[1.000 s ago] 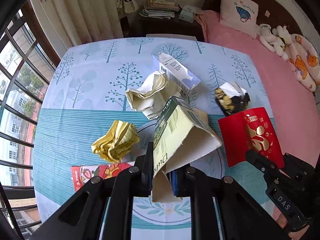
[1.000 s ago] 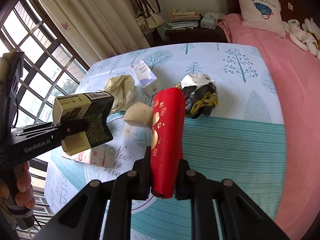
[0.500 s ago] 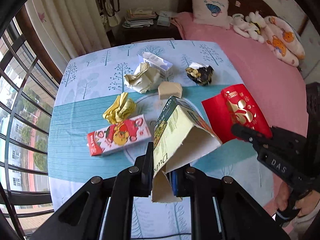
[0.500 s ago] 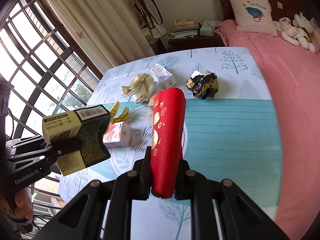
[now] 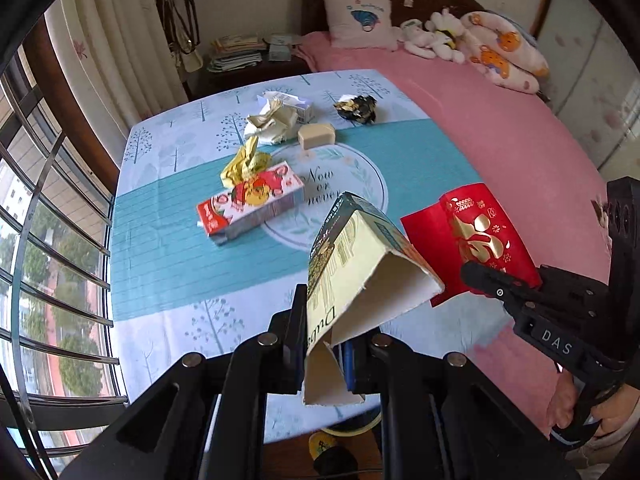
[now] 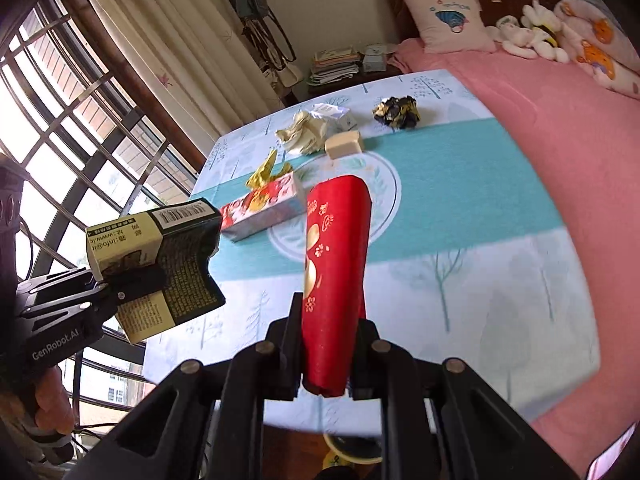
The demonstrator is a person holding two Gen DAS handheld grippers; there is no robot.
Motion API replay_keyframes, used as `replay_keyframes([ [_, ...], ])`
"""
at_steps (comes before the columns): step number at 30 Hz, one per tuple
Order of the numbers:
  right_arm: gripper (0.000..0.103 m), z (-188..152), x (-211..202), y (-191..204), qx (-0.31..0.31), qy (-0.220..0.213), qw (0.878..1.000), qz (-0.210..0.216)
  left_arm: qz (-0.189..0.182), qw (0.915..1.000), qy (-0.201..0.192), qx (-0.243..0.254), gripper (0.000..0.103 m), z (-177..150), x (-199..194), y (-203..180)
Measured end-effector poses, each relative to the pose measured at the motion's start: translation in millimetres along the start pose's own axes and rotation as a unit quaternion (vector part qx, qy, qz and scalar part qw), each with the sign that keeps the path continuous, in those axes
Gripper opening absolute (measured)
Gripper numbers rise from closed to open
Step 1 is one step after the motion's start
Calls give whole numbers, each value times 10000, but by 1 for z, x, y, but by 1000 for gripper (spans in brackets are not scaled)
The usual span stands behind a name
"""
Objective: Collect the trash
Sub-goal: 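Carry the cream box and red packet down over the trash bin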
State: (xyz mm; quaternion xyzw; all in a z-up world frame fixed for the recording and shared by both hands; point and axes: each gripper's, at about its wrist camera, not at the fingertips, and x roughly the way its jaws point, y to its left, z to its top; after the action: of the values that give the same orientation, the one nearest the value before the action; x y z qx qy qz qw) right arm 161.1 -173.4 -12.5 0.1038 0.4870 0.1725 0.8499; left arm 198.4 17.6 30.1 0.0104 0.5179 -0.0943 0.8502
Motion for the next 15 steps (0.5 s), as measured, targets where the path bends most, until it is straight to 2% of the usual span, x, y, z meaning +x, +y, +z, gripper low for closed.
replay_keyframes([
  [3, 15, -30, -11, 13, 179, -55, 9998, -81, -135, 9998, 21, 156, 12, -29, -9, 5],
  [7, 15, -64, -22, 20, 404, 40, 9990, -183, -316, 9988, 234, 293, 12, -64, -10, 3],
  [15, 15, -118, -31, 11, 633, 316, 9966, -424, -594, 9951, 566, 556, 12, -109, -4, -16],
])
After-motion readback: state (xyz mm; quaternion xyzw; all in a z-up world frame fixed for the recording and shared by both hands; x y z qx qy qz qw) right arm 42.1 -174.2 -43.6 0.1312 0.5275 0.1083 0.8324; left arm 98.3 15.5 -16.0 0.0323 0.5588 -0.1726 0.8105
